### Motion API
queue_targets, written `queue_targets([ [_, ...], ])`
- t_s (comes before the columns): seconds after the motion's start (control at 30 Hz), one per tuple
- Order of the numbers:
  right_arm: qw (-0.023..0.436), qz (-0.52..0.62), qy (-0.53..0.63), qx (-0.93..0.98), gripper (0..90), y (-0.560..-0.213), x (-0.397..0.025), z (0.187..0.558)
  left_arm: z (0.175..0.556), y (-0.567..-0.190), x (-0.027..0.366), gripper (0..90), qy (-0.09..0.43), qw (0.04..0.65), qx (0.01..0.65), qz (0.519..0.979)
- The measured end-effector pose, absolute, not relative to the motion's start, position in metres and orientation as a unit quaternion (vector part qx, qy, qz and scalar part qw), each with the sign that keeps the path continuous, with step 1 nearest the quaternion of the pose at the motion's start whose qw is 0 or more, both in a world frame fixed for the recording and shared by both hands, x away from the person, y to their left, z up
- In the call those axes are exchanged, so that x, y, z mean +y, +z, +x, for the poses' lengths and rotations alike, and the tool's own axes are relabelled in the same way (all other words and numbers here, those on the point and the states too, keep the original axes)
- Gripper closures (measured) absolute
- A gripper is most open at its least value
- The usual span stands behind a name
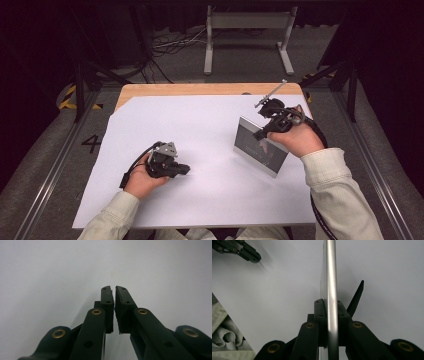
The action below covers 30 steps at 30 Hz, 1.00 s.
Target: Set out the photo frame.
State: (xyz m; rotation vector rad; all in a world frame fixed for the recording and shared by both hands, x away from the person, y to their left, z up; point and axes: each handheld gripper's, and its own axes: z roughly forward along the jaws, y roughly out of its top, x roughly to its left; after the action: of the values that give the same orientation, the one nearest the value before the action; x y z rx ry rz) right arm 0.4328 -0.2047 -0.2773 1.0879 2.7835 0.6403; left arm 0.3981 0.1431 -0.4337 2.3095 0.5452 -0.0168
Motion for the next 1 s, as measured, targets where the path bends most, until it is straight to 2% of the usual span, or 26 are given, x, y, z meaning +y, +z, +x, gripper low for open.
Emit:
queue_targets([
  [1.0,0.051,0.197,0.203,0.958,83.9,-0.272,-0.167,0.464,0.381,-0.436,0.183,84.9,0.006,0.381,0.261,0.887],
])
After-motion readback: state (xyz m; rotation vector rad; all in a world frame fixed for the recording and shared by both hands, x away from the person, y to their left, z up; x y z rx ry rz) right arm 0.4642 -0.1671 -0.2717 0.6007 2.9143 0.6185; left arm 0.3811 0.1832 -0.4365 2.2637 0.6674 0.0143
